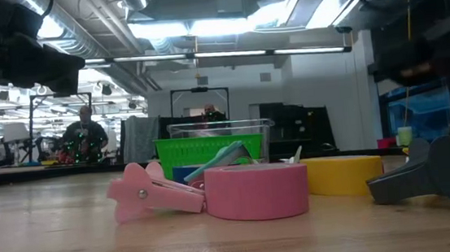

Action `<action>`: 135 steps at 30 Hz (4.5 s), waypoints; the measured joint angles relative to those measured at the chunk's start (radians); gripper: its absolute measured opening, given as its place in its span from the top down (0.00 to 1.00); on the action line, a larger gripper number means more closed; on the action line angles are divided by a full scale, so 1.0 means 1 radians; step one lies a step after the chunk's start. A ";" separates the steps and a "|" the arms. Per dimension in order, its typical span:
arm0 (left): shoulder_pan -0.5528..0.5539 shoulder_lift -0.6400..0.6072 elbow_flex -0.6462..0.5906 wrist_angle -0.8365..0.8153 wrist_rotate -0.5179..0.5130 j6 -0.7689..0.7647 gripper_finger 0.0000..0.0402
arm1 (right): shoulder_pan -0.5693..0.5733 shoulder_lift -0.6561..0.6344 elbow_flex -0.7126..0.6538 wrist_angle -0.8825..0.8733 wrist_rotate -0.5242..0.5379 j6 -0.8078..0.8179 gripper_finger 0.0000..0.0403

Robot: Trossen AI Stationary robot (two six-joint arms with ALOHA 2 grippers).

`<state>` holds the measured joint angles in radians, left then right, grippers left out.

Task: Pick and place Stapler, Stapler remover, tape
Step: Put the left blue masking tape into the top green bin, then put the pink tape into the top green bin

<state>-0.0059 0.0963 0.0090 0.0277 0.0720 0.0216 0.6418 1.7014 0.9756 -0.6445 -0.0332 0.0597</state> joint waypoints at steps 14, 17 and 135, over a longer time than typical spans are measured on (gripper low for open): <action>0.000 0.000 0.000 0.000 0.000 0.000 0.98 | 0.003 0.065 0.003 0.007 0.016 0.012 0.90; 0.000 0.000 0.000 0.000 0.000 0.000 0.98 | 0.004 0.056 0.007 0.008 0.006 0.020 0.90; 0.000 0.001 0.000 -0.001 0.000 0.000 0.99 | -0.935 0.423 0.758 -0.075 -0.059 -0.402 0.41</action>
<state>-0.0059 0.0971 0.0088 0.0269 0.0719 0.0216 -0.2928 2.1239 1.7333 -0.7196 -0.0919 -0.3424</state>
